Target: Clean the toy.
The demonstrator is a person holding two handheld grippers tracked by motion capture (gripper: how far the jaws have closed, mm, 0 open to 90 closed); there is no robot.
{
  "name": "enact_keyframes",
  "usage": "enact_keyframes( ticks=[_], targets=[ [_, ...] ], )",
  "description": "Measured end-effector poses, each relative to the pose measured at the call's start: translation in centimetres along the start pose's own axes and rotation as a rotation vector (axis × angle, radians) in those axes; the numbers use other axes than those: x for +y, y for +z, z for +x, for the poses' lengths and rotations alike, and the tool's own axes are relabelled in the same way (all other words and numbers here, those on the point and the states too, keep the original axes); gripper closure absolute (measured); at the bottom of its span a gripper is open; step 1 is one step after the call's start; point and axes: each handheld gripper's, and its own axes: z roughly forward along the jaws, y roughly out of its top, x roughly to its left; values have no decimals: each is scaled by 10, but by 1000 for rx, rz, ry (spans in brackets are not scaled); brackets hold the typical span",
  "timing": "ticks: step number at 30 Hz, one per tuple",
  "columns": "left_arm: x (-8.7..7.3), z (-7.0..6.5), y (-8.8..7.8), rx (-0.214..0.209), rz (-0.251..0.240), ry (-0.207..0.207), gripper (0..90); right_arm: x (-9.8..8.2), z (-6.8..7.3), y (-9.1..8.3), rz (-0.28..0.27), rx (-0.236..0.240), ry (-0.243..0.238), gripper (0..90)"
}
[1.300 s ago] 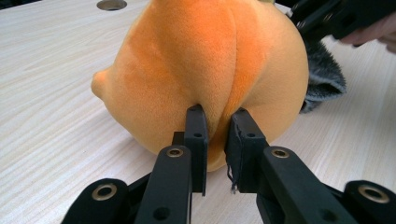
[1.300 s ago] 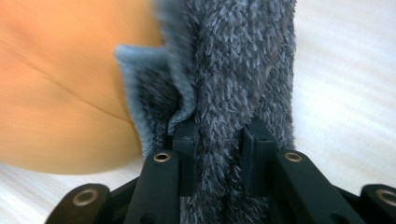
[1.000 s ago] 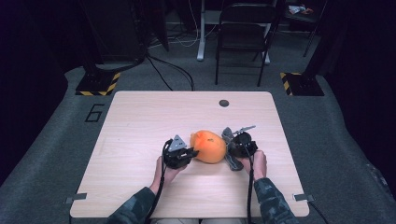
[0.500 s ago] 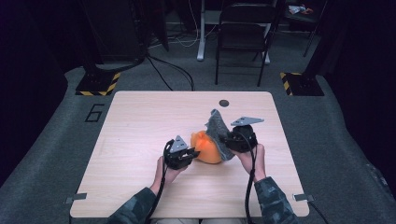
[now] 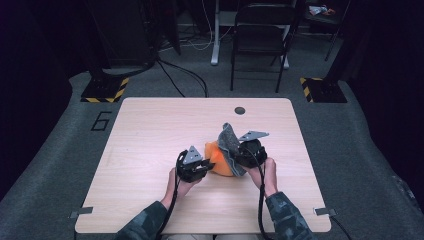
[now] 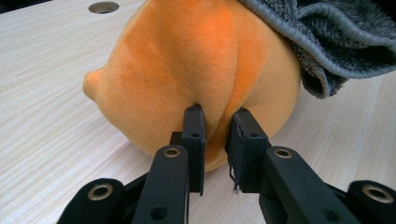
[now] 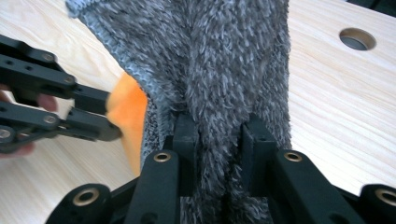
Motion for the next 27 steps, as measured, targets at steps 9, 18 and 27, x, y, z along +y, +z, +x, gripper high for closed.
enact_keyframes(
  ticks=[9,18,27],
  targets=[
    [-1,1,0,0,1,-4,775,-10,-21,8,66,-35,52,714],
    [-1,2,0,-5,3,-13,776,-27,-39,23,152,-83,89,715],
    [-2,3,0,-1,5,-16,776,-45,-47,43,234,-101,122,718]
  ],
)
